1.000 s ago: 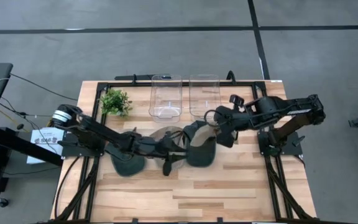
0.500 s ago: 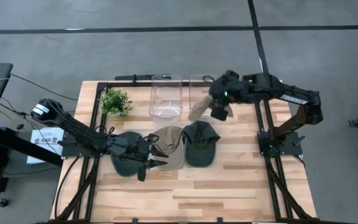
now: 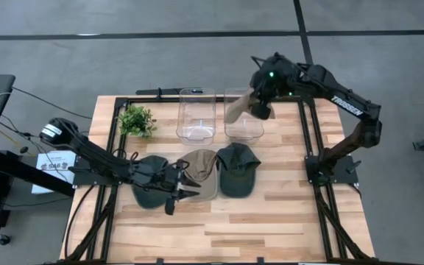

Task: Pick & Place hat
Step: Put the right brown cap into the right transparent bin

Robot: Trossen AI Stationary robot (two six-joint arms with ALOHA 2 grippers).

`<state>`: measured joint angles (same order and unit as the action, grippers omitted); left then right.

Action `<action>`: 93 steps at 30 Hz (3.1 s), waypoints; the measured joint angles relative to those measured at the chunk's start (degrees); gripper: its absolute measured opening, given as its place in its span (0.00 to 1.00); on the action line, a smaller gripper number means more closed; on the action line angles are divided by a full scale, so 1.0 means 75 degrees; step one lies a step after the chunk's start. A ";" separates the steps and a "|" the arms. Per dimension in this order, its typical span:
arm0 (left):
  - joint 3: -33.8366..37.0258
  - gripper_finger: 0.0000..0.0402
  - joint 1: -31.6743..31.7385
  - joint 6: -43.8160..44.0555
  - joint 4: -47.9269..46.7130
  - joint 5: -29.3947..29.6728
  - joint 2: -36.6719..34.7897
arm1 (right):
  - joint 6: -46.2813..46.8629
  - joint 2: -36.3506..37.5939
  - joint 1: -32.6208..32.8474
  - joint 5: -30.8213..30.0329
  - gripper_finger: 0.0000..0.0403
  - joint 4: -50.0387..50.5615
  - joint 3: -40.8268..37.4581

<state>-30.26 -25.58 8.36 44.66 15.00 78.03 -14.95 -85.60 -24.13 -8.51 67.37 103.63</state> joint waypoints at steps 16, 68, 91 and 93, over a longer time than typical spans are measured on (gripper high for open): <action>-0.0003 0.28 -0.0012 0.0006 0.0426 0.0000 0.0322 | -0.1656 -0.1927 -0.1394 0.0718 0.00 -0.0400 0.0001; 0.0009 0.28 0.0026 -0.0283 0.0345 0.0318 0.0322 | -0.3031 -0.3932 -0.2895 -0.0281 0.17 -0.2761 0.0000; 0.0015 0.28 0.0026 -0.0256 0.0079 0.0318 0.0322 | -0.4267 -0.3932 -0.2441 -0.1656 0.16 -0.2698 0.0000; 0.0015 0.28 0.0026 -0.0256 0.0079 0.0318 0.0322 | -0.4357 -0.3932 -0.2385 -0.1725 0.16 -0.2785 0.0000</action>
<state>-30.15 -25.39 6.44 45.25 17.39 80.44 -47.63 -115.09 -42.03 -21.44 46.48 103.63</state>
